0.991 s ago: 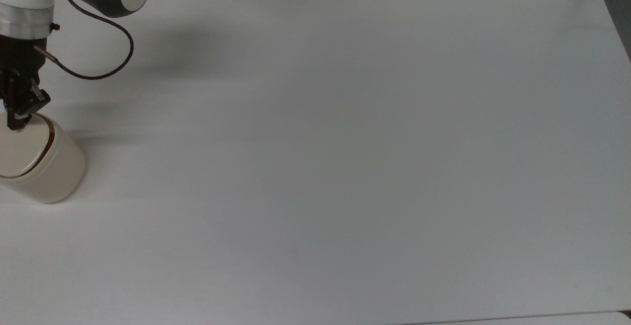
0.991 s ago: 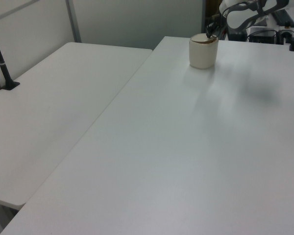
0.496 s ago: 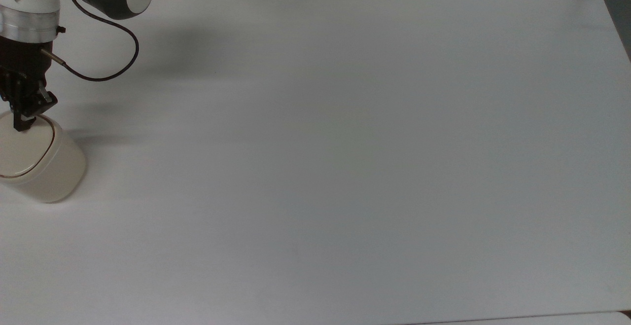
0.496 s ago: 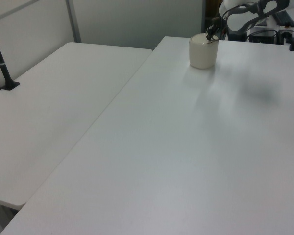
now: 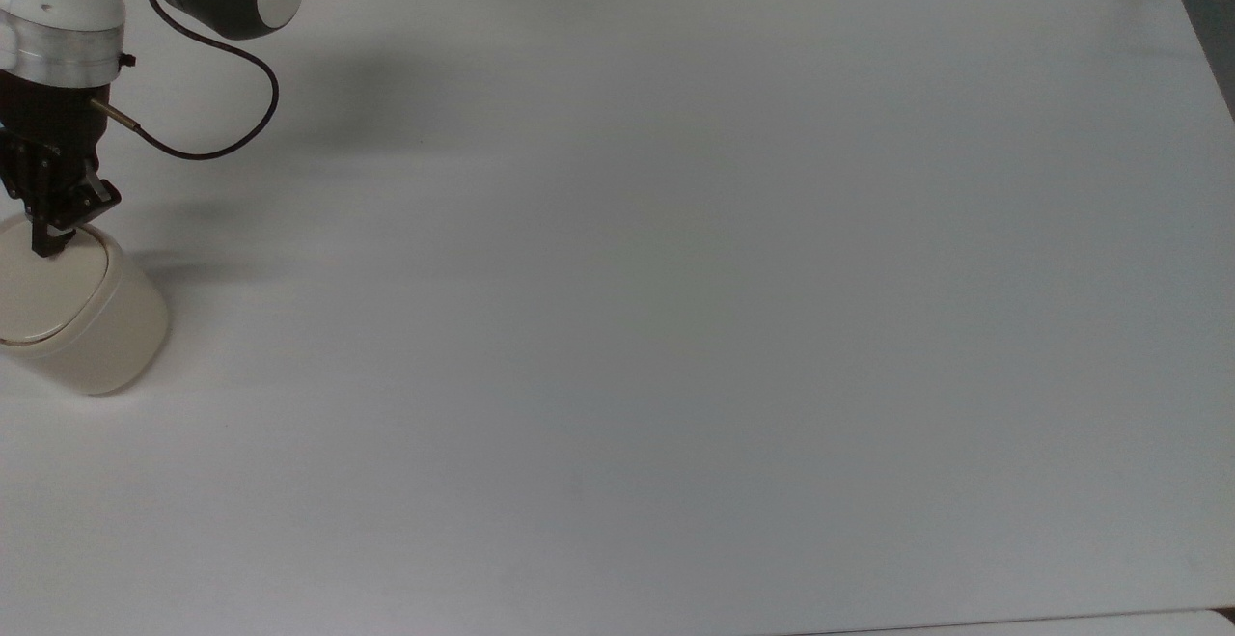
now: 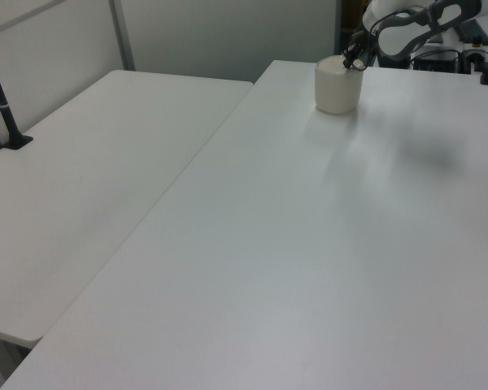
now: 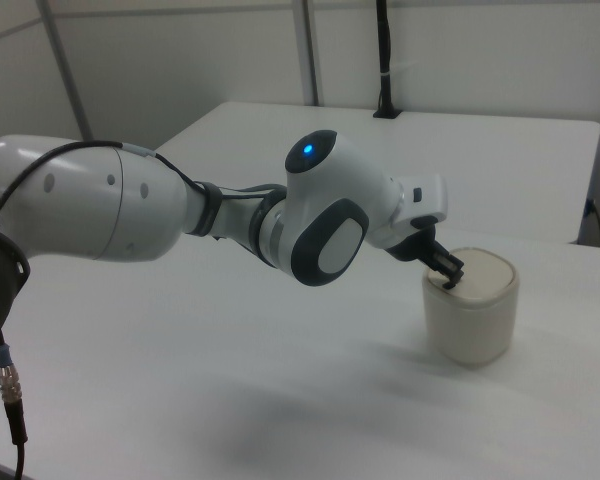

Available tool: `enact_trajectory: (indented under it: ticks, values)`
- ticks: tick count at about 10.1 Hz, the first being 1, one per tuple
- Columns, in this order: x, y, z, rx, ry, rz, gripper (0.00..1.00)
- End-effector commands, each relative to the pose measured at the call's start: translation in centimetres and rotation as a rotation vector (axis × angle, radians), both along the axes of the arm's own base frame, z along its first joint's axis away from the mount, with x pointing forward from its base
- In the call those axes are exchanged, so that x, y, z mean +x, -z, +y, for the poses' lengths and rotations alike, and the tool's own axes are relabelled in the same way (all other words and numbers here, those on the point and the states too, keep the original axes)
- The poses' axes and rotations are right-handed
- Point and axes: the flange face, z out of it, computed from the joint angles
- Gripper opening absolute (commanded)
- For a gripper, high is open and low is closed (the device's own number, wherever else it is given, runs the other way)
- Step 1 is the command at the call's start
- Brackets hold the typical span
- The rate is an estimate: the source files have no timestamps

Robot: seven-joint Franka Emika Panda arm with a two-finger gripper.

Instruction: Close the trash bin

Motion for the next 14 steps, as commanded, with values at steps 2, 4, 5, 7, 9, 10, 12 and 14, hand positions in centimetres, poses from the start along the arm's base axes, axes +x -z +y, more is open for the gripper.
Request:
enact_trajectory:
  ticks: [2,4,5,7,9,10,12,14]
  values:
    - [-1.6,-7.9,4.8,0.091,0.027,0.037,0.00]
    - [-1.6,-13.0,12.5,0.191,0.029,0.143,0.00]
    - [-2.2,-15.1,16.7,0.234,0.009,0.204,0.00]
    - [-3.5,-18.7,23.7,0.336,-0.071,0.287,0.04]
    - [-4.8,-19.1,29.8,0.343,-0.154,0.400,0.21]
    - [-5.0,-18.8,31.9,0.339,-0.186,0.438,0.49]
    - [-5.1,-18.2,33.7,0.330,-0.216,0.467,0.82]
    - [-4.9,-18.0,33.3,0.270,-0.367,0.492,1.00]
